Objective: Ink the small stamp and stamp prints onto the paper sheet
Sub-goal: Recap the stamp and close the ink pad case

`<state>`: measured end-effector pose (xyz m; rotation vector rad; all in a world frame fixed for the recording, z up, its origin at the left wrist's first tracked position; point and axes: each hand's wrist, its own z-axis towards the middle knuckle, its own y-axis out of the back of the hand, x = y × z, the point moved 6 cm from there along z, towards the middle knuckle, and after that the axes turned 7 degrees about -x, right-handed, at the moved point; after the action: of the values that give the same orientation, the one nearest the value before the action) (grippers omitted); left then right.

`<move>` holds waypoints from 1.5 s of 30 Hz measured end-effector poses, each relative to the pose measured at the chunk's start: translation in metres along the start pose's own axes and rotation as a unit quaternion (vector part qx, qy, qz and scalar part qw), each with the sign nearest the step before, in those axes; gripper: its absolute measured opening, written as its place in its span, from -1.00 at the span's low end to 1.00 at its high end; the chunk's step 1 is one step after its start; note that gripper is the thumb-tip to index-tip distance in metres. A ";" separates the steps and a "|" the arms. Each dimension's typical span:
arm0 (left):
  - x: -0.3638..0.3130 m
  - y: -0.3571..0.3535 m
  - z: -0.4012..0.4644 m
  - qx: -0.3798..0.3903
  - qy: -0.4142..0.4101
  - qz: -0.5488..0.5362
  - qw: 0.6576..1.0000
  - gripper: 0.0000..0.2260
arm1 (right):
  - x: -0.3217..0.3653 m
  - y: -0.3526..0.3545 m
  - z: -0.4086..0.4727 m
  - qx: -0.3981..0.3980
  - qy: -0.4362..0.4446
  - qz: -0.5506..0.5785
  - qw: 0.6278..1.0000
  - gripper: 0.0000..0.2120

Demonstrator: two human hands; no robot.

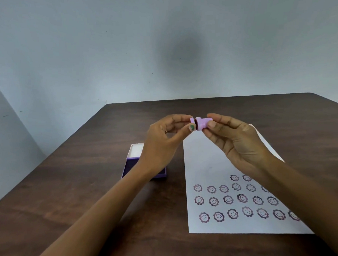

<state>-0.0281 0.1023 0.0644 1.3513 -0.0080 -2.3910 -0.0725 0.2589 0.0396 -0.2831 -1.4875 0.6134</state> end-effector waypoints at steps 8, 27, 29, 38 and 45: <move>-0.001 -0.003 -0.001 0.003 -0.005 -0.009 1.000 -0.80 | 0.000 0.001 -0.002 -0.002 0.012 -0.028 1.000 -0.65; 0.001 0.000 0.001 -0.008 -0.025 0.024 0.999 -0.77 | 0.012 -0.004 -0.012 -0.020 0.092 -0.149 0.984 -0.62; 0.003 0.000 0.003 0.017 -0.024 0.057 0.998 -0.78 | 0.010 -0.004 -0.013 -0.038 0.102 -0.188 0.976 -0.61; 0.044 0.043 0.023 0.064 0.024 0.273 0.960 -0.52 | 0.006 -0.003 -0.016 -0.055 0.176 -0.368 0.911 -0.78; 0.092 0.092 0.022 0.125 0.185 0.343 0.913 -0.06 | 0.001 -0.020 -0.022 -0.039 0.254 -0.476 0.841 -0.77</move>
<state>-0.0578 -0.0174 0.0181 1.5636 -0.6009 -1.5659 -0.0469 0.2474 0.0496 0.2373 -0.9530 -0.3204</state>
